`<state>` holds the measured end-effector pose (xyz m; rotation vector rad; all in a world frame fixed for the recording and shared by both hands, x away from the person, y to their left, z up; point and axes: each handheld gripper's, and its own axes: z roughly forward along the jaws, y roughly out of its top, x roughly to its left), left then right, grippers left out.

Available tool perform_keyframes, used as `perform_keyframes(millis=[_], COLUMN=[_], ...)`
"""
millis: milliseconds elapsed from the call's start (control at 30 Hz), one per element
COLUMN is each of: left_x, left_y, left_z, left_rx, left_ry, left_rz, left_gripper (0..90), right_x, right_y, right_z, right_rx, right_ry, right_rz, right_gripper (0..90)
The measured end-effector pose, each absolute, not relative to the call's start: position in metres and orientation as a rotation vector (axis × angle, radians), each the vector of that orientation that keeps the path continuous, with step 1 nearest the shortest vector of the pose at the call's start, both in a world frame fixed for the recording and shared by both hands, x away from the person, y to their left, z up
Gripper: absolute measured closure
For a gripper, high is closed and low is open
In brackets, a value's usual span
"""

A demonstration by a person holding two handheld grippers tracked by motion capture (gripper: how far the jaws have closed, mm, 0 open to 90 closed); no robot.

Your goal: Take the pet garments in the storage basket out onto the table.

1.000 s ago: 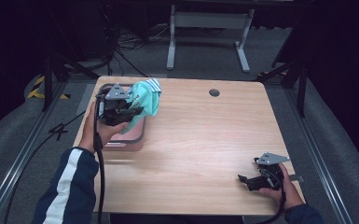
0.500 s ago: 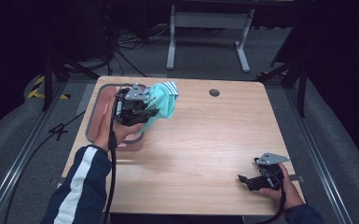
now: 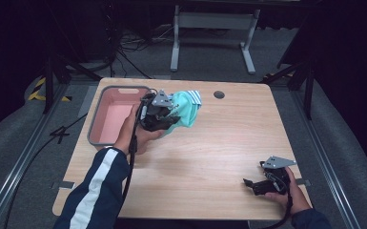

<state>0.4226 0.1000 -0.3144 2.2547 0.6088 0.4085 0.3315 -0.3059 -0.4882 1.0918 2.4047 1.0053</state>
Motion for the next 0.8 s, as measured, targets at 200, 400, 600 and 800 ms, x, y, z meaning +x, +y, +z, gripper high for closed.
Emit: perform_keyframes(millis=[200, 400, 600, 800], left_x=[0.426, 0.434, 0.44, 0.445], left_y=[0.077, 0.061, 0.053, 0.046], left_z=[-0.326, -0.34, -0.353, -0.368], left_rx=[2.279, 2.345, 2.364, 2.389], left_ry=[0.585, 0.583, 0.599, 0.612], left_rz=[0.37, 0.356, 0.332, 0.29], left_gripper=[71.9, 71.8, 71.7, 71.6], right_x=[0.331, 0.332, 0.332, 0.332], right_y=[-0.306, -0.306, -0.306, -0.306], right_z=[-0.488, -0.488, -0.488, -0.488], right_rx=[1.091, 1.087, 1.089, 1.09], right_ry=[2.405, 2.404, 2.405, 2.405], right_rz=[1.005, 1.005, 1.005, 1.005], right_gripper=[0.6, 0.6, 0.6, 0.6])
